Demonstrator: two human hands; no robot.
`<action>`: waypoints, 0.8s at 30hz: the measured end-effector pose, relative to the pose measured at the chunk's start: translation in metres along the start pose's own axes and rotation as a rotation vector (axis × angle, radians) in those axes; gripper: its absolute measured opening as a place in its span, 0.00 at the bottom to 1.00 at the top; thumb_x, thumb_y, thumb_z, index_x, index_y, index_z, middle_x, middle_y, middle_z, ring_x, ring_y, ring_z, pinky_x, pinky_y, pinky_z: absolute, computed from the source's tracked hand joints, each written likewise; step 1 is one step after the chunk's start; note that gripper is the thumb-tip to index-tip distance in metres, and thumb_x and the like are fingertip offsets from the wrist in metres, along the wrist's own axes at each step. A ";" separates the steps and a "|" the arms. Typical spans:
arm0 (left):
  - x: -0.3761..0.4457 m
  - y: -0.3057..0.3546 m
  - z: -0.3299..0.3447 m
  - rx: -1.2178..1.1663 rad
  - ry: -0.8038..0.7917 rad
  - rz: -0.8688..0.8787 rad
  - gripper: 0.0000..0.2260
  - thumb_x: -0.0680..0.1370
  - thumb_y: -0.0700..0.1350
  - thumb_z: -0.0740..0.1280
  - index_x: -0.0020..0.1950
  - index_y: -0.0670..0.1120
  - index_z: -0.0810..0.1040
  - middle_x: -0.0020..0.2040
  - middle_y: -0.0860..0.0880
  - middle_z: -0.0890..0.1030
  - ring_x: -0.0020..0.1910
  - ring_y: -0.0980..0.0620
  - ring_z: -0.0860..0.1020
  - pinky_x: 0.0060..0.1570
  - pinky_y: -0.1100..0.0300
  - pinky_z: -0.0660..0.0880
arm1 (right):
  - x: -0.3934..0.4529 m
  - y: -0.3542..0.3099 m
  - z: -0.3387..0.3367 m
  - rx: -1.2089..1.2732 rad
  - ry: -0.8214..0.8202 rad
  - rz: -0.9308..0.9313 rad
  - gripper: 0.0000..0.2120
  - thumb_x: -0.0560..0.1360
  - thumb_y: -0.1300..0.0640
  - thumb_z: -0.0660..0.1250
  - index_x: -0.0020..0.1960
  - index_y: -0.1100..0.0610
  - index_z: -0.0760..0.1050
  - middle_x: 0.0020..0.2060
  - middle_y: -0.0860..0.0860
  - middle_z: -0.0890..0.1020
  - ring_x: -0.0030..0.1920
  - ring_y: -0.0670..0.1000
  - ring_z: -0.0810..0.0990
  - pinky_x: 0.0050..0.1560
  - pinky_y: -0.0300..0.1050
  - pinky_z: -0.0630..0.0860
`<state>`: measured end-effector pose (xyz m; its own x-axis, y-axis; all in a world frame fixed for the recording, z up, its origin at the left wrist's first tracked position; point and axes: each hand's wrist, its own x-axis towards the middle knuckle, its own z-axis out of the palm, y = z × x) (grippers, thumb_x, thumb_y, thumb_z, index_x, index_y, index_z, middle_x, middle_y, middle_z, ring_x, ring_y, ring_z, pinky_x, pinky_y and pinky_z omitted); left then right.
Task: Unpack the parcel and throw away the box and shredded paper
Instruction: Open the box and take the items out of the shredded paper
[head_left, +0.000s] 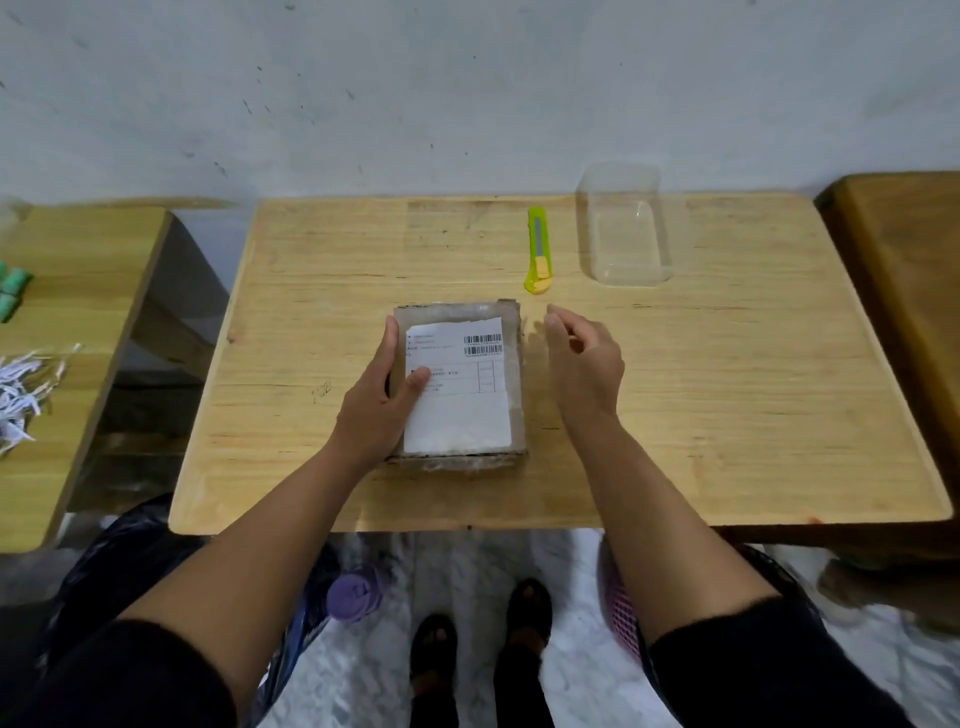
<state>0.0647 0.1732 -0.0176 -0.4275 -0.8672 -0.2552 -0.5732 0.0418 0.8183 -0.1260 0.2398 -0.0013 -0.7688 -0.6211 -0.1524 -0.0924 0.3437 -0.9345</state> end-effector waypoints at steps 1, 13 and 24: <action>-0.001 0.001 0.000 0.039 0.024 0.017 0.30 0.79 0.54 0.59 0.76 0.58 0.45 0.76 0.52 0.60 0.67 0.48 0.70 0.57 0.53 0.73 | -0.012 0.001 -0.002 -0.022 -0.017 -0.004 0.13 0.76 0.54 0.63 0.58 0.54 0.79 0.50 0.47 0.77 0.49 0.42 0.75 0.53 0.33 0.71; -0.030 -0.008 0.001 0.055 0.054 0.077 0.45 0.66 0.66 0.69 0.76 0.49 0.54 0.73 0.48 0.65 0.70 0.48 0.66 0.66 0.46 0.69 | -0.074 0.001 0.007 -0.063 -0.015 0.063 0.16 0.74 0.57 0.66 0.61 0.54 0.77 0.47 0.49 0.75 0.48 0.44 0.74 0.55 0.36 0.68; -0.038 -0.011 -0.001 -0.037 -0.051 0.010 0.59 0.53 0.70 0.71 0.76 0.56 0.44 0.75 0.52 0.62 0.71 0.50 0.65 0.68 0.52 0.66 | -0.076 0.006 0.011 0.144 -0.010 0.168 0.13 0.74 0.59 0.67 0.58 0.54 0.79 0.53 0.48 0.77 0.47 0.41 0.76 0.57 0.38 0.74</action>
<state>0.0880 0.2052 -0.0169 -0.4689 -0.8404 -0.2719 -0.5426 0.0311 0.8394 -0.0607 0.2814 0.0011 -0.7593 -0.5706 -0.3127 0.1288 0.3393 -0.9318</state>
